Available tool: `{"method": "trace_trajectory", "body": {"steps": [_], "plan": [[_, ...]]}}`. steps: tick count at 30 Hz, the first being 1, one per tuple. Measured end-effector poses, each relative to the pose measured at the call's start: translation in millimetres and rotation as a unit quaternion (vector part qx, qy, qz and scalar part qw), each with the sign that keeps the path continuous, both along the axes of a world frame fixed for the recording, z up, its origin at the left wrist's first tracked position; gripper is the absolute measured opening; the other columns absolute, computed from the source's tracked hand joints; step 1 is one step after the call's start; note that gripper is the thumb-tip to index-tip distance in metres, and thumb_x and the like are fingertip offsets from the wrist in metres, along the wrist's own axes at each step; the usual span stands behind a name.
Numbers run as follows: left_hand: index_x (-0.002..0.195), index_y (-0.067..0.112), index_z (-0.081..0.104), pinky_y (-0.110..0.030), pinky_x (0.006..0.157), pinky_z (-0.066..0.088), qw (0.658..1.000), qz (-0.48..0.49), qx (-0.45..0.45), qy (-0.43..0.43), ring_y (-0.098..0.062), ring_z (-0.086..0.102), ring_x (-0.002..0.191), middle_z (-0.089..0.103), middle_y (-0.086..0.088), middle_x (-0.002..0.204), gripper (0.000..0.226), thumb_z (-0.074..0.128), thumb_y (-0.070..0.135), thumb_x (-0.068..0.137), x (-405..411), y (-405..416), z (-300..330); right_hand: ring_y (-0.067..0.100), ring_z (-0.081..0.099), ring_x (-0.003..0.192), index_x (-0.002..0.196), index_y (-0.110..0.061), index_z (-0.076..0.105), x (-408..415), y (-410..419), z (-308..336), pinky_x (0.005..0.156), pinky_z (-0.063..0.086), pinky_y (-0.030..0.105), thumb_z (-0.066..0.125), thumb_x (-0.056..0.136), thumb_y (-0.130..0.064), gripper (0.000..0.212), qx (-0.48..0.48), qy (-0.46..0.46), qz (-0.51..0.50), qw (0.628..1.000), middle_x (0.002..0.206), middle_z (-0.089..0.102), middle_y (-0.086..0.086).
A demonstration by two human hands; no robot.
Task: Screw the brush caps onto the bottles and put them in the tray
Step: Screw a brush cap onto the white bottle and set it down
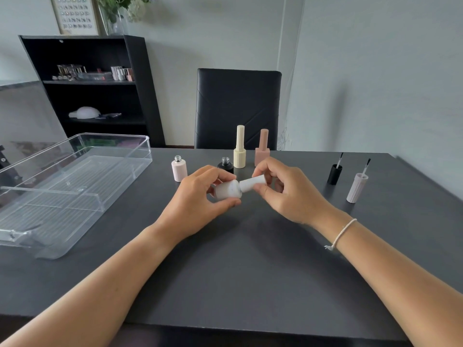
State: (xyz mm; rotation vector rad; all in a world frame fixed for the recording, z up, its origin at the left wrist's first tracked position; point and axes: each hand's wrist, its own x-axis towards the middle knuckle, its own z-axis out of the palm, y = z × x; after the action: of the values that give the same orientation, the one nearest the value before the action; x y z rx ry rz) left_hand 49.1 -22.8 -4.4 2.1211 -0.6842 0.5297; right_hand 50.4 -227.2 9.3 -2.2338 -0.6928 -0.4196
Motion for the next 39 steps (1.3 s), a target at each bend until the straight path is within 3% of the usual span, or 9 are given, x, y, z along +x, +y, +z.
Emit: {"method": "trace_trajectory", "body": {"steps": [5, 10, 13, 17, 21, 27, 31, 34, 39], "plan": [[0.099, 0.030, 0.061, -0.017, 0.077, 0.048, 1.000, -0.002, 0.003, -0.001, -0.004, 0.056, 0.088, 0.060, 0.015, 0.097, 0.035, 0.079, 0.027, 0.068, 0.4, 0.0, -0.3, 0.007, 0.041, 0.048, 0.074, -0.015, 0.055, 2.6, 0.7, -1.1, 0.048, 0.032, 0.017, 0.053, 0.089, -0.036, 0.026, 0.001, -0.003, -0.027, 1.000, 0.054, 0.046, -0.009], [0.099, 0.029, 0.061, -0.015, 0.077, 0.047, 1.000, -0.004, 0.000, 0.003, -0.005, 0.056, 0.089, 0.062, 0.013, 0.098, 0.035, 0.079, 0.025, 0.069, -0.6, -0.2, -0.7, 0.006, 0.042, 0.042, 0.056, -0.013, 0.054, -1.0, 3.6, 1.3, 0.049, 0.032, 0.020, 0.023, 0.082, -0.065, 0.066, 0.026, 0.037, -0.073, 0.996, 0.044, 0.047, -0.007], [0.099, 0.026, 0.062, -0.014, 0.077, 0.047, 1.000, -0.001, -0.009, 0.005, -0.003, 0.056, 0.089, 0.061, 0.013, 0.097, 0.035, 0.079, 0.023, 0.069, -1.0, -0.4, 0.2, 0.007, 0.038, 0.044, 0.062, -0.017, 0.047, -2.0, 1.2, 1.1, 0.051, 0.030, 0.022, 0.026, 0.086, -0.062, 0.055, 0.030, 0.031, -0.061, 0.997, 0.046, 0.041, -0.008], [0.100, 0.025, 0.063, -0.016, 0.078, 0.048, 1.000, -0.001, -0.008, 0.007, -0.004, 0.056, 0.089, 0.061, 0.013, 0.097, 0.035, 0.079, 0.022, 0.069, -1.4, -0.7, 0.8, 0.005, 0.039, 0.050, 0.083, -0.022, 0.051, -0.2, -1.0, -1.4, 0.054, 0.032, 0.019, 0.053, 0.089, -0.036, 0.016, 0.029, 0.026, -0.014, 0.999, 0.060, 0.045, -0.012], [0.099, 0.027, 0.062, -0.016, 0.077, 0.048, 1.000, 0.001, -0.008, 0.009, -0.004, 0.056, 0.088, 0.061, 0.014, 0.097, 0.035, 0.079, 0.023, 0.068, -1.3, -0.8, 0.5, 0.004, 0.043, 0.052, 0.082, -0.020, 0.050, 0.1, 1.3, -4.6, 0.053, 0.032, 0.017, 0.056, 0.088, -0.025, 0.010, 0.010, 0.005, -0.007, 1.000, 0.062, 0.048, -0.010], [0.100, 0.027, 0.062, -0.022, 0.078, 0.049, 1.000, -0.003, 0.003, 0.009, -0.006, 0.056, 0.087, 0.060, 0.014, 0.097, 0.036, 0.079, 0.026, 0.069, -1.9, -0.6, 0.4, 0.009, 0.035, 0.046, 0.065, -0.010, 0.051, 0.6, 1.9, -4.5, 0.050, 0.032, 0.029, 0.048, 0.090, -0.043, 0.041, 0.013, 0.002, -0.031, 0.999, 0.049, 0.041, -0.004], [0.100, 0.027, 0.062, -0.022, 0.078, 0.049, 1.000, -0.003, -0.004, 0.007, -0.006, 0.056, 0.087, 0.060, 0.014, 0.097, 0.036, 0.079, 0.023, 0.069, -2.5, -1.2, 1.1, 0.015, 0.036, 0.046, 0.063, 0.002, 0.052, -1.9, 5.2, -1.7, 0.050, 0.033, 0.033, 0.030, 0.079, -0.068, 0.075, 0.021, 0.012, -0.039, 0.999, 0.055, 0.049, 0.021], [0.100, 0.026, 0.062, -0.019, 0.078, 0.048, 1.000, -0.001, -0.001, 0.005, -0.004, 0.055, 0.088, 0.060, 0.015, 0.097, 0.035, 0.079, 0.024, 0.069, -2.7, -0.8, 1.9, 0.009, 0.035, 0.049, 0.070, -0.007, 0.053, -2.2, 3.5, -0.9, 0.052, 0.032, 0.027, 0.039, 0.081, -0.064, 0.060, 0.050, 0.015, -0.028, 0.998, 0.056, 0.045, 0.011], [0.101, 0.024, 0.063, -0.018, 0.077, 0.048, 1.000, 0.001, 0.003, 0.005, -0.004, 0.055, 0.088, 0.060, 0.014, 0.097, 0.035, 0.078, 0.024, 0.069, -2.5, -0.8, 2.3, 0.004, 0.043, 0.053, 0.087, -0.018, 0.050, -0.4, 0.6, -4.0, 0.053, 0.033, 0.014, 0.059, 0.085, -0.026, 0.013, 0.026, -0.004, 0.007, 1.000, 0.064, 0.046, -0.010]]}}
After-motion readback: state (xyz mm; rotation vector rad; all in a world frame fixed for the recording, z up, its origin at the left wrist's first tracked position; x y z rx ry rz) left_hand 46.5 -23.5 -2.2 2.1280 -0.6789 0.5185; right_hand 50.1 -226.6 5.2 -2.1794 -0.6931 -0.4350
